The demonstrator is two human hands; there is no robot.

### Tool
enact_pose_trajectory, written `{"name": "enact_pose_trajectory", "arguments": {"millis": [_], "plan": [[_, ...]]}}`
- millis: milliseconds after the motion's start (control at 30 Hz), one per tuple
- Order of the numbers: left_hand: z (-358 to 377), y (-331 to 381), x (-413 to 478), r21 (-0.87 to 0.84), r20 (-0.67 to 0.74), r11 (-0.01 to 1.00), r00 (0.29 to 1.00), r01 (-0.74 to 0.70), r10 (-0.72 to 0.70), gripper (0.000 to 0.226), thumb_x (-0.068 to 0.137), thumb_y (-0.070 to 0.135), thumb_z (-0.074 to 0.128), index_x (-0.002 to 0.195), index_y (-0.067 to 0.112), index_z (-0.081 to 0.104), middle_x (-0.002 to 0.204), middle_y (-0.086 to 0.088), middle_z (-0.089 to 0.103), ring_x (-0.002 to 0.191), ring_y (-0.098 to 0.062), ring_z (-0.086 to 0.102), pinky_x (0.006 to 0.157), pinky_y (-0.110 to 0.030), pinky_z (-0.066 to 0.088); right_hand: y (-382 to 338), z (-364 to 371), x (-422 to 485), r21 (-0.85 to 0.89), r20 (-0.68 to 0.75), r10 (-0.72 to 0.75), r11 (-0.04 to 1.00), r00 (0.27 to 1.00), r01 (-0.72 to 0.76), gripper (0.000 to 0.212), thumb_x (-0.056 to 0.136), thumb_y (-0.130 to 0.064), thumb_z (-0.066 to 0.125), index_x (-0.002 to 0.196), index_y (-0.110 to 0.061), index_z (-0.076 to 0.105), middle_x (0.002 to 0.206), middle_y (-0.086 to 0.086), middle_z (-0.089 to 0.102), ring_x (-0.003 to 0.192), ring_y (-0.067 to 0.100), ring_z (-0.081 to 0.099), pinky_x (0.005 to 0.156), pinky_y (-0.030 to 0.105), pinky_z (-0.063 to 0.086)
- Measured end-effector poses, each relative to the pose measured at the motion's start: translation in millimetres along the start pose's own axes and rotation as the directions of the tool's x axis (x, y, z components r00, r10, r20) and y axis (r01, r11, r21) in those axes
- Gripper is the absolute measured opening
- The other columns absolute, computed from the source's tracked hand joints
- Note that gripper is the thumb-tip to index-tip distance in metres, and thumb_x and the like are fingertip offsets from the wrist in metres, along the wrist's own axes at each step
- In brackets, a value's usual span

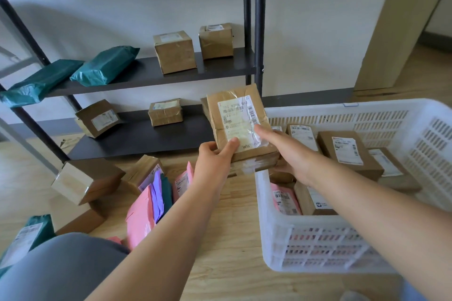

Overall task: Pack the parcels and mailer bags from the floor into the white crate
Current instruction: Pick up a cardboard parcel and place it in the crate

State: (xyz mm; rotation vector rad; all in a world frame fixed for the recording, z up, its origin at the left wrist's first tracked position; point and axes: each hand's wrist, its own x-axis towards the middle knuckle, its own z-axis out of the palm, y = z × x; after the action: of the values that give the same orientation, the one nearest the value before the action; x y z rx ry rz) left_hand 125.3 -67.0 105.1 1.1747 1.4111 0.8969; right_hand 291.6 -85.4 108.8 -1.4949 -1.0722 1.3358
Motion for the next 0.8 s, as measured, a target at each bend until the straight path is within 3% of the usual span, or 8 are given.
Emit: {"name": "enact_pose_trajectory", "arguments": {"millis": [100, 167, 267, 367, 433, 500, 633, 800], "plan": [[16.3, 10.0, -8.5, 0.021, 0.036, 1.000, 0.999, -0.021, 0.021, 0.055, 0.082, 0.055, 0.065, 0.123, 0.025, 0.043, 0.105, 0.007, 0.066, 0.091, -0.013, 0.068, 0.080, -0.035, 0.058, -1.7, -13.7, -8.6, -0.019, -0.088, -0.018, 1.000, 0.996, 0.017, 0.047, 0.077, -0.057, 0.069, 0.121, -0.041, 0.059, 0.111, -0.013, 0.070, 0.107, 0.013, 0.063, 0.091, 0.037, 0.048], [28.2, 14.6, -11.5, 0.045, 0.050, 0.997, 0.997, -0.067, 0.064, 0.051, 0.085, 0.054, 0.062, 0.123, 0.025, 0.042, 0.107, 0.009, 0.066, 0.091, -0.009, 0.066, 0.069, -0.024, 0.053, -4.3, -26.8, -12.8, -0.008, -0.141, -0.022, 1.000, 0.990, 0.021, 0.043, 0.077, -0.047, 0.072, 0.118, -0.039, 0.063, 0.108, -0.011, 0.071, 0.106, 0.016, 0.065, 0.098, 0.042, 0.047], [47.9, 27.5, -10.6, 0.035, 0.084, 0.993, 0.990, -0.115, 0.111, 0.054, 0.086, 0.051, 0.062, 0.129, 0.024, 0.044, 0.110, 0.010, 0.065, 0.090, -0.005, 0.064, 0.062, -0.019, 0.045, -8.5, -47.3, -18.9, 0.056, -0.188, -0.028, 0.998, 0.982, 0.039, 0.031, 0.081, -0.037, 0.071, 0.111, -0.032, 0.068, 0.102, -0.005, 0.075, 0.097, 0.019, 0.070, 0.093, 0.041, 0.052], [68.4, 38.4, -2.7, 0.049, 0.064, 0.986, 0.985, -0.161, 0.158, 0.057, 0.084, 0.056, 0.061, 0.130, 0.025, 0.047, 0.110, 0.010, 0.065, 0.093, -0.010, 0.065, 0.080, -0.033, 0.054, -11.3, -62.8, -19.3, 0.097, -0.278, 0.011, 0.995, 0.960, 0.017, 0.033, 0.074, -0.041, 0.072, 0.105, -0.028, 0.071, 0.103, -0.002, 0.074, 0.096, 0.018, 0.069, 0.080, 0.035, 0.055], [88.6, 42.7, 2.8, 0.079, 0.061, 0.980, 0.982, -0.182, 0.178, 0.061, 0.079, 0.063, 0.059, 0.128, 0.027, 0.049, 0.114, 0.007, 0.063, 0.094, -0.013, 0.064, 0.088, -0.041, 0.054, -12.5, -78.1, -17.8, 0.112, -0.338, 0.050, 0.994, 0.940, -0.012, 0.041, 0.067, -0.047, 0.073, 0.103, -0.029, 0.072, 0.106, -0.002, 0.073, 0.103, 0.020, 0.066, 0.089, 0.041, 0.054], [102.7, 43.9, 4.2, 0.067, 0.074, 0.979, 0.980, -0.190, 0.185, 0.062, 0.078, 0.066, 0.057, 0.127, 0.028, 0.050, 0.118, 0.004, 0.060, 0.094, -0.014, 0.063, 0.090, -0.041, 0.053, -17.3, -87.7, -19.9, 0.082, -0.357, 0.063, 0.996, 0.932, -0.036, 0.035, 0.073, -0.049, 0.072, 0.103, -0.030, 0.072, 0.105, -0.005, 0.073, 0.104, 0.017, 0.065, 0.098, 0.044, 0.050], [143.9, 47.0, 4.8, 0.027, 0.167, 0.986, 0.973, -0.165, 0.158, 0.041, 0.083, 0.061, 0.055, 0.114, 0.034, 0.055, 0.117, 0.006, 0.061, 0.095, -0.013, 0.062, 0.093, -0.038, 0.051, -22.0, -126.6, -25.4, 0.011, -0.409, 0.089, 0.996, 0.908, -0.093, 0.040, 0.074, -0.056, 0.072, 0.107, -0.033, 0.070, 0.111, -0.008, 0.071, 0.112, 0.017, 0.060, 0.103, 0.044, 0.042], [193.8, 48.1, -4.7, 0.022, 0.339, 0.987, 0.930, -0.160, 0.143, 0.062, 0.089, 0.055, 0.054, 0.141, 0.023, 0.044, 0.128, 0.006, 0.057, 0.110, -0.015, 0.057, 0.094, -0.034, 0.045, -9.2, -192.2, -39.0, 0.077, -0.478, 0.170, 0.985, 0.862, -0.152, 0.038, 0.079, -0.050, 0.070, 0.109, -0.027, 0.069, 0.106, 0.000, 0.074, 0.103, 0.021, 0.066, 0.080, 0.035, 0.050]]}}
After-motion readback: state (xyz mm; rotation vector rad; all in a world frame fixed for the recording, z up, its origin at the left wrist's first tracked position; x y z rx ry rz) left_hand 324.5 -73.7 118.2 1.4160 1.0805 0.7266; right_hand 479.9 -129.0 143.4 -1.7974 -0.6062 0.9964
